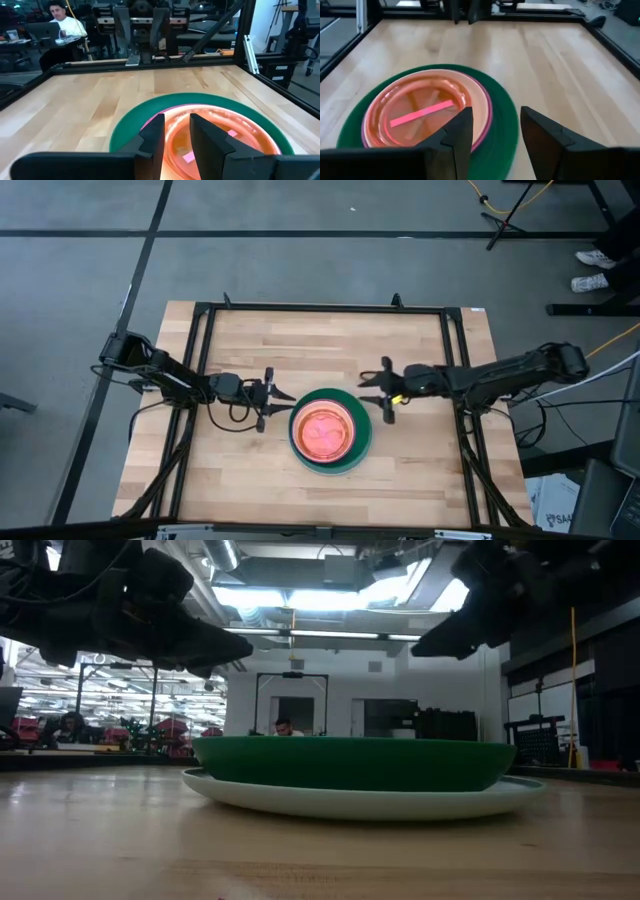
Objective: Stack plastic plates
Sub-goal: Return to Home Position
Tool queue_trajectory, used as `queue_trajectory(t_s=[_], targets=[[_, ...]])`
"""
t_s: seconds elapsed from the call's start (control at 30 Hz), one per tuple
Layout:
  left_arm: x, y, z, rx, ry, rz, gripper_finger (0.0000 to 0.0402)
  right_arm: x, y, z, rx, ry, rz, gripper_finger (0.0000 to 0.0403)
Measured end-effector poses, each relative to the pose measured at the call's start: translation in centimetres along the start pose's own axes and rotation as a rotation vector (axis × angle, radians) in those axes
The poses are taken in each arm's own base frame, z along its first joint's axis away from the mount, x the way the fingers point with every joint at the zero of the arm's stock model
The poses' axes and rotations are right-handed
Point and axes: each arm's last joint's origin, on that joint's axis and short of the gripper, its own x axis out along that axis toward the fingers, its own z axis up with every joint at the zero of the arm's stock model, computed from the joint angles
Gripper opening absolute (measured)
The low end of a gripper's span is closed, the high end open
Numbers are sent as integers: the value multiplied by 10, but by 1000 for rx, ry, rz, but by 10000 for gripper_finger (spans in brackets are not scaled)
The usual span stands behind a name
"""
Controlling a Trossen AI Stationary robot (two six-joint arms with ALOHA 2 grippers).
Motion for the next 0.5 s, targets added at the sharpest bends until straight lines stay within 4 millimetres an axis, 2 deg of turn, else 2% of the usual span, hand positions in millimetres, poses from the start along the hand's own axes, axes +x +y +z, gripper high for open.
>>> queue_trajectory(t_s=[0.27,0.37,0.5], targets=[[0,1,0,8,4,17,85,-28,-8,-15,55,-95,-26,154],[0,1,0,8,4,17,85,-38,-7,-20,65,-147,-7,130],[0,1,0,8,4,17,85,-48,-7,-29,77,-193,3,77]])
